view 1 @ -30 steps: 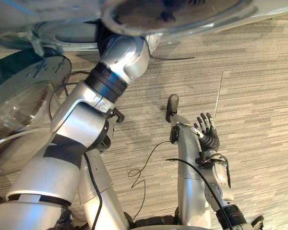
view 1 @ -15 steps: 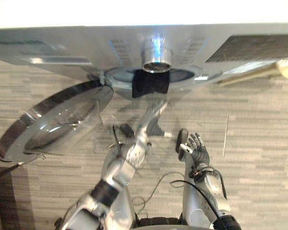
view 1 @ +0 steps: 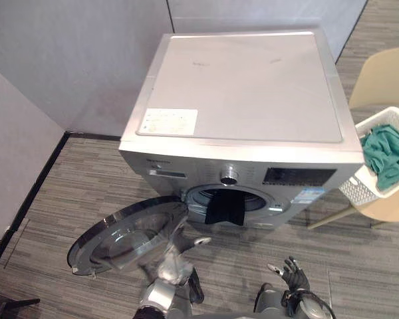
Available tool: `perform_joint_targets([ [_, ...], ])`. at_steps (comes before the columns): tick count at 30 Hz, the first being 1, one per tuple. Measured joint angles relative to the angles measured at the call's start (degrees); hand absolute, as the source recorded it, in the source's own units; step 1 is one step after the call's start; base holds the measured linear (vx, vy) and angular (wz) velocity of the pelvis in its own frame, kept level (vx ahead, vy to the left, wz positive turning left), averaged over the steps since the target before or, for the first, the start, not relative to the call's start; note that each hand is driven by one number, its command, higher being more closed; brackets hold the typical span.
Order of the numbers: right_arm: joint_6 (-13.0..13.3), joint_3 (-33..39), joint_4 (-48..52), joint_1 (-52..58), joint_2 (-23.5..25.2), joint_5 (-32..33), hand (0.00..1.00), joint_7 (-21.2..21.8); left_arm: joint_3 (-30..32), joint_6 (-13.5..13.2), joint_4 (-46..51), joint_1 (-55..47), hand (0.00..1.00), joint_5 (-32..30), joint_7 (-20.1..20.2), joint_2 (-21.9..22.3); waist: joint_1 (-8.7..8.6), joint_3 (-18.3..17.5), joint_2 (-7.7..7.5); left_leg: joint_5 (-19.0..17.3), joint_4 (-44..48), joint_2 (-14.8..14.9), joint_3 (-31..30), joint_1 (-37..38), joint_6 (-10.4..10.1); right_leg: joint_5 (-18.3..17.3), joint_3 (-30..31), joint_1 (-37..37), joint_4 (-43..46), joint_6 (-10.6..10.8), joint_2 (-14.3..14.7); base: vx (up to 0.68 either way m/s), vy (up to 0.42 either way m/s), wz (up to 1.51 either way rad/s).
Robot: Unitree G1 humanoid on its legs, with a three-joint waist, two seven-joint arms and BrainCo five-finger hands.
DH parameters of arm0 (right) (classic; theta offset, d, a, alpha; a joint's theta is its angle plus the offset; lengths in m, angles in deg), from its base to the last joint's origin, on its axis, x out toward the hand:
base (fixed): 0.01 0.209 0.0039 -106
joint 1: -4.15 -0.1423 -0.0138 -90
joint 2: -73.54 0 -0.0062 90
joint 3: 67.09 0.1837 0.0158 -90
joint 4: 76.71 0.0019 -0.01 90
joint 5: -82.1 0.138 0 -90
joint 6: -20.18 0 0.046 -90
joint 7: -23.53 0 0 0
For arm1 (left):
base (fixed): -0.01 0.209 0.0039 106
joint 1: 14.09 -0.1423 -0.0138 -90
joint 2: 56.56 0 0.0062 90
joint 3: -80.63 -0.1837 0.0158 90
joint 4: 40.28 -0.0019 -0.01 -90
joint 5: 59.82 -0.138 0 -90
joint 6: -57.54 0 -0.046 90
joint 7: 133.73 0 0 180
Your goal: Pick up the laundry basket with both hands and put the clothes into the washing machine.
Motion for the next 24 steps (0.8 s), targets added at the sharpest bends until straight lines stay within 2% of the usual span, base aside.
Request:
perform_joint_targets([
  [2, -1.21, 1.38, -1.34, 0.0, 1.18, -2.58, 0.0, 0.05, 4.53, 0.79, -7.34, -0.45, 0.0, 6.32, -0.12, -2.22, 0.14, -0.4, -1.38, 0.09, -0.44, -0.59, -0.55, 0.56, 0.09, 1.35, 0.21, 1.63, -2.72, -0.21, 0.26, 0.17, 0.044, -0.05],
  [4, -1.55, 3.35, -2.76, -0.08, 2.15, -4.76, 0.0, 0.09, 5.54, 1.17, -12.46, -1.56, 0.0, 9.46, 0.01, -5.15, -0.02, -0.63, -2.12, -0.17, 0.38, -0.66, -1.69, 0.59, 0.38, 2.02, 2.37, 2.4, -2.25, -1.27, 0.65, 0.14, 0.033, 0.13],
  [7, -2.04, 5.61, -3.63, -0.21, 2.71, -5.35, 0.0, -0.03, 8.05, 1.01, -14.76, -2.97, 0.0, 9.37, 0.3, -7.3, -0.24, -0.61, -2.29, -0.63, 0.55, -0.27, -4.38, 3.06, -0.13, 3.08, 12.56, 1.5, 4.15, -2.9, 2.33, 0.08, 0.027, 0.15],
  [11, -1.52, 5.93, -4.57, -0.71, 3.51, -6.36, 0.0, 0.01, 13.25, 1.58, -16.89, -3.21, 0.0, 7.92, 0.22, -7.38, -0.13, -1.35, -2.82, -2.37, -0.52, 1.1, -6.54, 3.49, -0.66, 3.3, 14.22, -0.61, 8.3, -3.55, 2.44, -0.05, -0.058, -0.02],
  [12, -1.83, 6.56, -5.04, -0.87, 3.66, -6.59, 0.0, 0.26, 14.02, 1.69, -17.02, -3.24, 0.0, 7.82, 0.18, -7.26, -0.17, -1.6, -2.92, -2.53, -0.71, 1.42, -6.54, 2.92, -0.61, 2.58, 14.62, -1.98, 10.14, -4.9, 1.9, -0.05, -0.031, -0.02],
  [13, -1.99, 7.06, -5.42, -0.91, 3.72, -6.73, 0.0, 0.48, 14.24, 1.68, -17.3, -3.2, 0.0, 7.81, 0.18, -7.4, -0.11, -2.03, -3.67, -2.67, -0.64, 1.51, -6.53, 2.77, -1.05, 2.36, 15.08, -2.68, 11.2, -4.95, 1.11, -0.09, -0.086, -0.05],
  [14, -2.37, 7.75, -6.49, -0.88, 3.8, -7.51, 0.0, 0.85, 14.68, 1.64, -18.27, -3.3, 0.0, 7.85, 0.16, -7.99, 0.12, -2.16, -3.62, -2.88, -0.32, 2.28, -6.57, 2.72, -2.39, 1.97, 16.21, -3.47, 12.66, -4.35, -0.28, -0.06, -0.101, -0.12],
  [15, -2.63, 7.69, -7.57, -0.94, 4.03, -8.19, 0.0, 1.08, 16.36, 1.82, -19.34, -3.56, 0.0, 7.86, 0.16, -8.34, 0.28, -2.97, -4.27, -2.64, -0.16, 3.8, -6.75, 2.69, -3.72, 2.03, 16.83, -4.04, 13.35, -4.34, -1.1, -0.07, -0.201, -0.13],
  [16, -2.68, 7.59, -7.63, -1.03, 4.35, -8.34, 0.0, 1.09, 17.72, 2.02, -20.09, -3.77, 0.0, 7.88, 0.07, -8.48, 0.31, -3.58, -4.59, -2.37, -0.19, 4.69, -7.02, 2.57, -4.65, 2.18, 17.01, -4.22, 13.19, -4.29, -1.15, -0.04, -0.297, -0.13],
  [17, -2.96, 6.33, -7.74, -0.8, 4.94, -8.66, 0.0, 0.99, 20.81, 2.0, -21.83, -3.95, 0.0, 7.72, -0.65, -9.46, 0.28, -4.83, -6.17, -1.43, -0.98, 6.03, -7.17, 2.92, -6.5, 3.11, 16.0, -4.17, 11.83, -2.79, -1.71, -0.02, -0.449, -0.13],
  [18, -2.93, 3.61, -8.34, -0.7, 5.36, -9.14, 0.0, 1.02, 23.3, 2.3, -23.12, -4.51, 0.0, 7.51, -1.16, -11.05, 0.2, -6.88, -9.21, -0.02, -2.93, 6.26, -7.01, 3.47, -8.82, 4.18, 14.9, -3.54, 7.91, 3.42, -2.43, 0.01, -0.447, -0.18],
  [19, -2.86, 1.64, -8.62, -0.57, 5.32, -9.66, 0.0, 1.01, 25.04, 2.63, -23.56, -4.35, 0.0, 7.2, -1.13, -11.5, 0.57, -7.66, -10.2, 0.88, -4.57, 6.57, -6.89, 4.11, -10.24, 2.18, 14.6, -2.75, 5.52, 5.05, -1.61, 0.06, -0.465, -0.64],
  [20, -2.39, -2.44, -8.94, -1.4, 4.57, -10.5, 0.0, 1.04, 26.83, 2.95, -23.49, -4.02, 0.0, 6.63, -1.02, -11.69, 2.46, -8.41, -10.9, 3.44, -9.09, 7.96, -7.19, 6.21, -11.43, -0.54, 14.09, -1.44, 0.47, 3.67, 0.57, 0.08, -0.426, -0.69],
  [21, -1.63, -5.73, -8.62, -2.72, 2.99, -10.9, 0.0, 1.42, 25.98, 3.53, -23.38, -3.2, 0.0, 6.26, -1.05, -10.91, 2.31, -8.17, -9.27, 7.32, -12.36, 10.26, -9.34, 7.12, -10.04, 0.17, 12.93, -0.88, -0.13, 2.65, 4.19, 0.06, -0.379, -0.45],
  [23, -1.33, -6.28, -8.52, -2.71, 1.28, -10.9, 0.0, 2.39, 21.62, 2.99, -21.5, -1.18, 0.0, 6.66, -0.97, -9.24, 1.6, -7.16, -7.21, 12.6, -14.3, 11.5, -10.14, 6.95, -8.87, -0.94, 9.83, -0.37, 1.4, 1.47, 5.54, -0.02, -0.271, 0.52],
  [24, -1.39, -6.3, -8.58, -2.1, 0.17, -10.99, 0.0, 2.36, 19.58, 1.85, -20.34, -0.55, 0.0, 6.81, -1.28, -7.55, 1.55, -7.28, -6.75, 16.1, -15.24, 10.97, -8.89, 6.44, -6.12, -1.5, 7.74, 0.2, 1.05, 0.63, 5.15, -0.05, -0.218, 0.76],
])
